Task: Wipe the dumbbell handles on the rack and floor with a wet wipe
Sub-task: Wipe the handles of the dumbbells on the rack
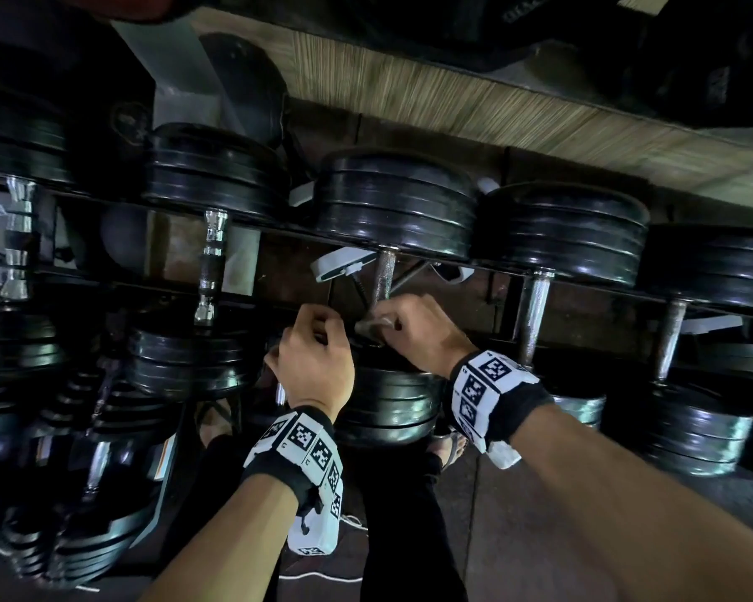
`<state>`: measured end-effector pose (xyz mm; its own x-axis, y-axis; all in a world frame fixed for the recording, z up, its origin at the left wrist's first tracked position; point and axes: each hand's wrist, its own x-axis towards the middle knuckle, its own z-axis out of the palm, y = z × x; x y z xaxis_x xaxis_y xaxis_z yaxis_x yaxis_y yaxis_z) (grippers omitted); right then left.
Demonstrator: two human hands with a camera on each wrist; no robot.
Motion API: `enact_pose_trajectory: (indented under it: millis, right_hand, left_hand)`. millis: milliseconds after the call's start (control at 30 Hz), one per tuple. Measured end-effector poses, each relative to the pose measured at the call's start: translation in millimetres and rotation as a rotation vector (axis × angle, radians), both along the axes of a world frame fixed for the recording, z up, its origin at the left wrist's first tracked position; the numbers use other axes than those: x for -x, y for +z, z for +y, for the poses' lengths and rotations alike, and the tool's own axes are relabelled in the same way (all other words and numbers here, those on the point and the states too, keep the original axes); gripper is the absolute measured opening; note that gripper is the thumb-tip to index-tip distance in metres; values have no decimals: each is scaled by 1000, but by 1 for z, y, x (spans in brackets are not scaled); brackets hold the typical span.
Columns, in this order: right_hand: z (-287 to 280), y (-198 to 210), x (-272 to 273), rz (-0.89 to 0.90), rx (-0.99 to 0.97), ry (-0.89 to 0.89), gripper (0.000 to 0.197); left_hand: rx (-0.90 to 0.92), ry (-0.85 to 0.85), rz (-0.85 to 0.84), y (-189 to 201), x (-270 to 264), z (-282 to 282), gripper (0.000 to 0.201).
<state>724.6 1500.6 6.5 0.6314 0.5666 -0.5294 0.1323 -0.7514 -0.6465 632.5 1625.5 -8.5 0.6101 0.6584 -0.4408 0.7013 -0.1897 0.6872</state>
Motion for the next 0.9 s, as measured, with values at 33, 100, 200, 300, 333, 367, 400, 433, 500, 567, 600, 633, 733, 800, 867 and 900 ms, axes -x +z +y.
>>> enact_pose_trajectory:
  millis: [33,100,200,300,333,367,400,433,500,567,600,633,733,800,867,900]
  right_hand:
    - [2,3,-5,-56,-54,-35,21]
    - [4,4,-17,-247,-119,-183,23]
    - [6,-6,-22,-415,-123,-245,22]
    - [3,-12,-11,-202,-46,-94,22]
    - [3,-14,-6,-110,-2,-47,22]
    - [2,-14,-1,-42,48,-2,24]
    - [2,-14,3,0,102,32,25]
    - [3,-11,4,32,134,42,24]
    - [3,-2,4,131,70,-45,18]
    - [0,13,7,331,-138,-250,17]
    - [-3,19,10,406,-250,-353,19]
    - [-5,23,14,447,-329,-433,22]
    - [-12,32,19,459,-372,-535,34]
    - [-24,38,16,437,-396,-650,34]
    - [-50,45,12,227,-395,-799,31]
    - [-68,48,11,53,-335,-835,28]
  left_hand:
    - [1,0,-3,1,0,0,24]
    - [0,1,-10,2,0,-1,21]
    - [-2,-21,-14,3,0,0,18]
    - [12,-39,-5,3,1,3,18]
    - [23,-48,2,3,1,4,19]
    - [44,-64,19,4,0,5,21]
    - [59,-88,42,4,-1,6,22]
    - [65,-122,65,4,-1,9,22]
    - [43,-261,81,6,-1,16,29]
    - [98,-436,25,14,0,24,42]
    - [185,-497,-34,20,-2,27,42]
    - [268,-539,-88,26,-3,27,39]
    - [402,-491,-174,32,-11,26,29]
    - [417,-354,-204,27,-20,30,18]
    - [279,-282,-226,18,-34,35,13]
    - [181,-312,-209,12,-42,37,12]
